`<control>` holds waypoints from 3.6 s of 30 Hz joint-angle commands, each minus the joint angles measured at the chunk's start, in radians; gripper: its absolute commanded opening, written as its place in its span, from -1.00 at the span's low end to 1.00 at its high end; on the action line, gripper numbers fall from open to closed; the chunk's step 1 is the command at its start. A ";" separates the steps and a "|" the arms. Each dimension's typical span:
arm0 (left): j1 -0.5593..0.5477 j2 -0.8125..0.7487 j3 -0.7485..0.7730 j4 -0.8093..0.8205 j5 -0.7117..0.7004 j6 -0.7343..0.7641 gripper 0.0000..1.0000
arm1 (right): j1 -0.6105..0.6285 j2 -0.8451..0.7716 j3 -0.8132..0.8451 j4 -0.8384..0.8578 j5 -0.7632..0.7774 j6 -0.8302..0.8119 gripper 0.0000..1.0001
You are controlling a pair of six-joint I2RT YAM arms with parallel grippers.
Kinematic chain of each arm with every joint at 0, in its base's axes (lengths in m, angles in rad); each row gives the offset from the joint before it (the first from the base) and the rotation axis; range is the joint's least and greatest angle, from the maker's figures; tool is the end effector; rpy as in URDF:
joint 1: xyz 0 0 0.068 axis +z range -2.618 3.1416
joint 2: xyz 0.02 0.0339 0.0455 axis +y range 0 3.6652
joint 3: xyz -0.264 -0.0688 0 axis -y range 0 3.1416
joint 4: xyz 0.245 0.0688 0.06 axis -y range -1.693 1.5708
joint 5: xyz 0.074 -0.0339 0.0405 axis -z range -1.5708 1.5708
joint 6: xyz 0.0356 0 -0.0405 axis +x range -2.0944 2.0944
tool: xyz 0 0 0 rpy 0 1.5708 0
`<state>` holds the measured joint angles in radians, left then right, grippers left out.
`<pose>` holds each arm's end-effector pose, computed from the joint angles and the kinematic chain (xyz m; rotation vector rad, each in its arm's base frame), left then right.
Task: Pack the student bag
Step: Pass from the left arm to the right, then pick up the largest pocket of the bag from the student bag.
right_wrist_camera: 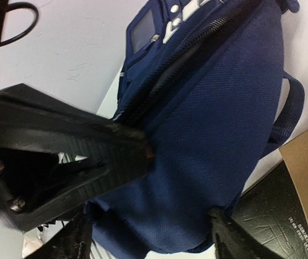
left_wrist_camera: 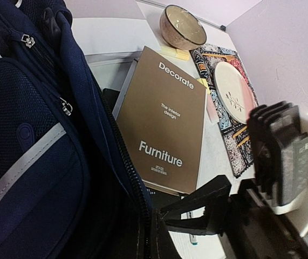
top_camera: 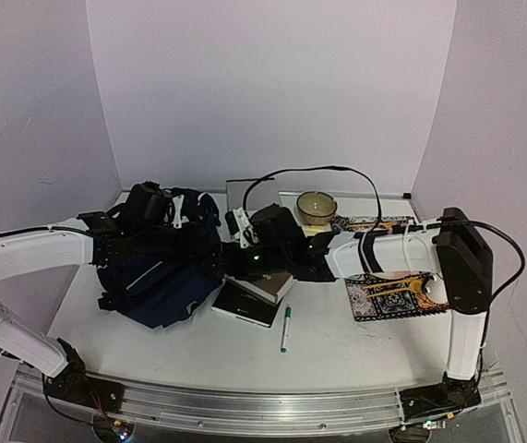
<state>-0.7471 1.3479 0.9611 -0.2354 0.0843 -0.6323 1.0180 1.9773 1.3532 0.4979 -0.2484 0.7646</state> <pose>0.2182 -0.2061 0.2703 0.1838 2.3201 -0.8358 0.2372 0.4011 0.2478 -0.4563 1.8954 1.4803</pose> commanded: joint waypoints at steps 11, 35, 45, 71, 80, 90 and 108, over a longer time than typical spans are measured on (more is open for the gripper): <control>0.000 -0.126 0.038 0.118 -0.043 0.019 -0.75 | 0.010 0.061 -0.024 0.007 0.048 -0.044 -1.00; 0.000 -0.138 -0.010 -0.307 -0.037 0.394 0.09 | 0.010 0.062 -0.066 -0.007 0.069 -0.172 -1.00; 0.000 -0.055 -0.017 -0.337 0.037 0.457 0.16 | 0.010 0.071 -0.057 -0.004 0.067 -0.168 -1.00; 0.018 0.019 0.013 -0.343 -0.140 0.463 -0.35 | 0.009 0.077 -0.049 -0.004 0.057 -0.171 -1.00; 0.035 0.043 0.013 -0.343 0.018 0.478 -0.32 | 0.010 0.077 -0.045 -0.004 0.055 -0.173 -1.00; 0.035 0.080 0.004 -0.340 0.075 0.506 -0.25 | 0.010 0.083 -0.037 -0.004 0.053 -0.173 -1.00; 0.055 -0.119 0.161 -0.487 -0.375 0.517 -1.00 | 0.009 0.066 -0.077 -0.005 0.089 -0.167 -1.00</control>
<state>-0.7181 1.3219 1.0054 -0.6647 -0.0817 -0.1284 1.0218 2.0563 1.2865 0.4987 -0.1731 0.6079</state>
